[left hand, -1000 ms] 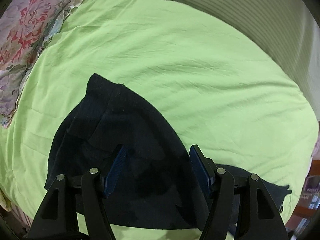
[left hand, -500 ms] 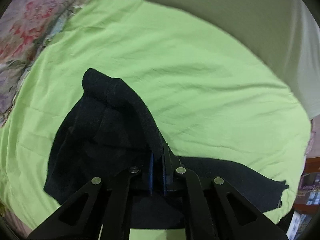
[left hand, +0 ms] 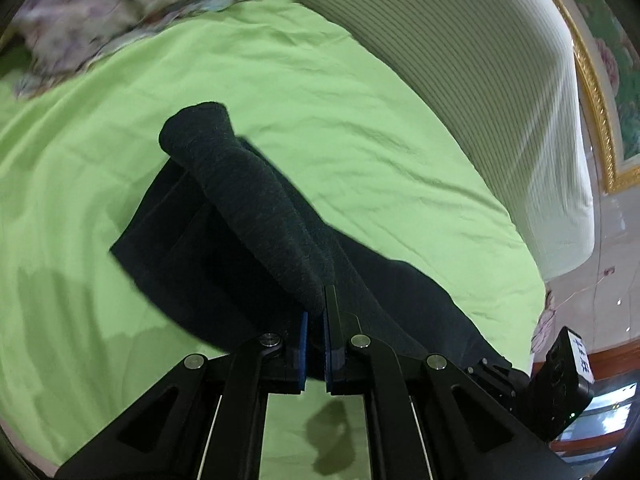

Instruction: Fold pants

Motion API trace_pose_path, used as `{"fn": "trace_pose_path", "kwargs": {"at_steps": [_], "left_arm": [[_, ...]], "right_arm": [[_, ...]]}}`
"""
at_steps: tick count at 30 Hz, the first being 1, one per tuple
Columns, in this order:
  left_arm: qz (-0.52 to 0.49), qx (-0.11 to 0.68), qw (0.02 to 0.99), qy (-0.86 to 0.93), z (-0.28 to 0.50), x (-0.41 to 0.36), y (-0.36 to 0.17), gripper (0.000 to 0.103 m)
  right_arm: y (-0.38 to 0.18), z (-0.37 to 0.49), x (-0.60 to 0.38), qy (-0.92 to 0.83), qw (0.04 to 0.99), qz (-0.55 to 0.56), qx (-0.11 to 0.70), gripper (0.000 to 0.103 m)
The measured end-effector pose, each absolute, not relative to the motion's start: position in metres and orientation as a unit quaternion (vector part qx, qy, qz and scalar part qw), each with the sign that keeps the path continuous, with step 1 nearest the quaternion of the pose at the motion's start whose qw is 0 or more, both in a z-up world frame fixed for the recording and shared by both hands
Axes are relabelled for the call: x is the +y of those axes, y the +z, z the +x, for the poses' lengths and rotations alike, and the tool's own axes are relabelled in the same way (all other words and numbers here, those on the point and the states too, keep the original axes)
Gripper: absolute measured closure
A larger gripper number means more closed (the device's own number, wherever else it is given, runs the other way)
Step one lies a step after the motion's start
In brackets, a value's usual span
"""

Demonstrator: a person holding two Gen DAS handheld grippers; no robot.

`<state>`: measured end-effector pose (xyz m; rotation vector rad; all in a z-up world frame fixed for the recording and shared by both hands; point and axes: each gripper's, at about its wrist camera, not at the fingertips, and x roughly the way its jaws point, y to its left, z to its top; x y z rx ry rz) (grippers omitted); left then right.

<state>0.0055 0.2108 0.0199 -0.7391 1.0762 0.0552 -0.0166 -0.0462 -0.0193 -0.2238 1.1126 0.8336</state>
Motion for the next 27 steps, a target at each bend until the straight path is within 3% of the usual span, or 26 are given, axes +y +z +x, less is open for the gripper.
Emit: {"fn": "trace_pose_path", "kwargs": {"at_steps": [20,25,27], "left_arm": [[-0.384,0.509,0.77,0.008,-0.035,0.233,-0.052,0.096],[-0.378,0.505,0.776,0.007,-0.04,0.242,-0.051,0.086],[-0.376,0.504,0.778,0.018,-0.043,0.252,-0.049,0.084]], "right_arm": [[-0.035,-0.014,-0.006,0.364,0.721,-0.21,0.55,0.091],[-0.037,-0.009,-0.004,0.347,0.715,-0.198,0.574,0.081],[-0.034,-0.008,-0.003,0.347,0.715,-0.179,0.58,0.067]]}}
